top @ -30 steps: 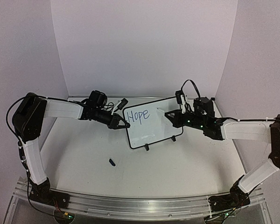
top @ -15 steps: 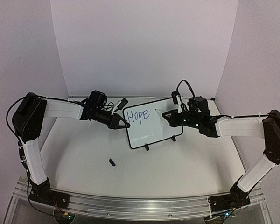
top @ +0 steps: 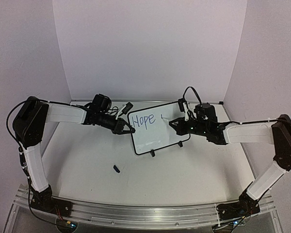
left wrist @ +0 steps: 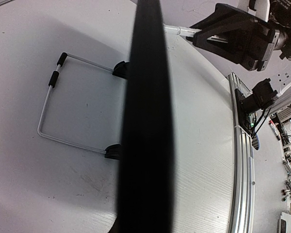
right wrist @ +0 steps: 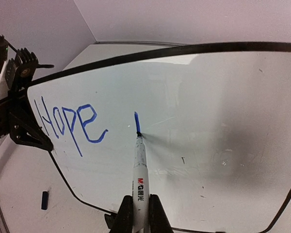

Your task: Write a sentence on the whiteboard

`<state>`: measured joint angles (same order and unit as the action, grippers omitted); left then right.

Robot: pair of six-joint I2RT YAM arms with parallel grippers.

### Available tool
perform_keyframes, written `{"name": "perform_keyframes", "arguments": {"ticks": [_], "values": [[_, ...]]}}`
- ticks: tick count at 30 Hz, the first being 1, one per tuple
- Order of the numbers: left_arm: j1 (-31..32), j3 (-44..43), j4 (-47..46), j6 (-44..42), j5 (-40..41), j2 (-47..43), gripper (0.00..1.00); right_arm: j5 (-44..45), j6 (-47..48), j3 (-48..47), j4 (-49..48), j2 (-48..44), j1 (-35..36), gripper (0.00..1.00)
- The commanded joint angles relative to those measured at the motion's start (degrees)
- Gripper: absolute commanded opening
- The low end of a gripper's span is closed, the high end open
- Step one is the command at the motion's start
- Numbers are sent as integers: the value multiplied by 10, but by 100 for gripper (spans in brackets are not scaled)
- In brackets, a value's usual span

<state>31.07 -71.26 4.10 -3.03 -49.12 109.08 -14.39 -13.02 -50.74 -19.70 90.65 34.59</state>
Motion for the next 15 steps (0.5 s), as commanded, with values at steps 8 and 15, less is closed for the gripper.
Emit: {"name": "perform_keyframes", "arguments": {"ticks": [8, 15], "values": [[7, -20, 35, 2, -6, 16, 0, -16, -7, 20, -4, -53, 0, 0], [8, -21, 35, 1, -7, 16, 0, -20, -4, 5, -8, -76, 0, 0]]}}
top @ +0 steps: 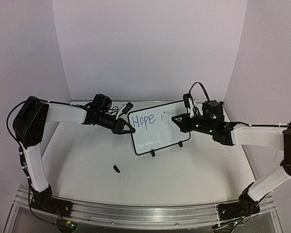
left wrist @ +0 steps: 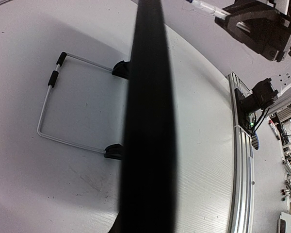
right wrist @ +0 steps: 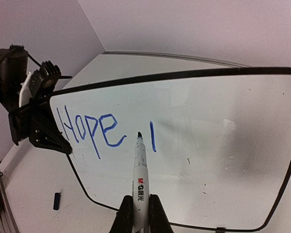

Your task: Write a sentence on the whiteboard

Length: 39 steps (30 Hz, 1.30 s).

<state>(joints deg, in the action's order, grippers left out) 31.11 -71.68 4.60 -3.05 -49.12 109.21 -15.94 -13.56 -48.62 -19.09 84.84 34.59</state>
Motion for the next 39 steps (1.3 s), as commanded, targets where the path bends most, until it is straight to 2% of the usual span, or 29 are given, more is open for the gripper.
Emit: {"name": "perform_keyframes", "arguments": {"ticks": [1, 23, 31, 39], "values": [[8, -18, 30, 2, -7, 14, 0, -3, 5, -23, -11, -13, 0, 0], [10, -19, 35, -2, -5, 18, 0, 25, 19, -81, 0, 69, 0, 0], [10, -19, 35, -1, -5, 18, 0, 15, 18, -63, -12, 43, 0, 0], [11, -19, 35, -1, -5, 18, 0, 60, 15, -30, -5, 19, 0, 0]]}}
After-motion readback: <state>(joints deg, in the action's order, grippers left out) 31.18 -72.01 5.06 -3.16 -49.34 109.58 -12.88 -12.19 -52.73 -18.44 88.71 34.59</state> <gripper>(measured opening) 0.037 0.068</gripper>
